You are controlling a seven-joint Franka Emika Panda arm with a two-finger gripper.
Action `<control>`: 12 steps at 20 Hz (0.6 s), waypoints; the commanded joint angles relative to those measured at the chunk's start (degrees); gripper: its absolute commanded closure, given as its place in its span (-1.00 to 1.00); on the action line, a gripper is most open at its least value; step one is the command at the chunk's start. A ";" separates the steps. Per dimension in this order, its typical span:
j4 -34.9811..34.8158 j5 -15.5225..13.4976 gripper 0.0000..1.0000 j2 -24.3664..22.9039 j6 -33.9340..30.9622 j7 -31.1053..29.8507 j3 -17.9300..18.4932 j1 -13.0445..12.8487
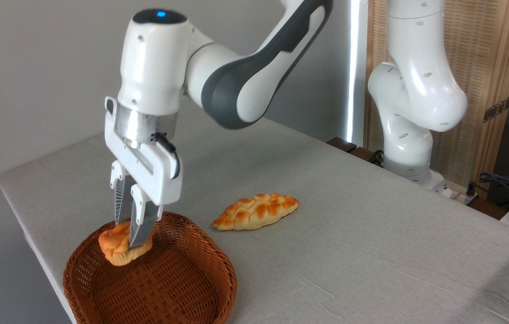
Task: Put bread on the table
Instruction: 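Close the gripper on the bun and lift it out of the basket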
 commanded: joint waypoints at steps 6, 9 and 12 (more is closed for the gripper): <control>-0.79 -1.52 -0.07 -12.39 -19.73 1.66 6.42 -0.07; -0.97 -0.90 -0.10 -13.72 -27.03 1.92 7.04 -0.16; -3.24 -0.81 -0.21 -14.07 -29.16 2.36 7.56 -0.16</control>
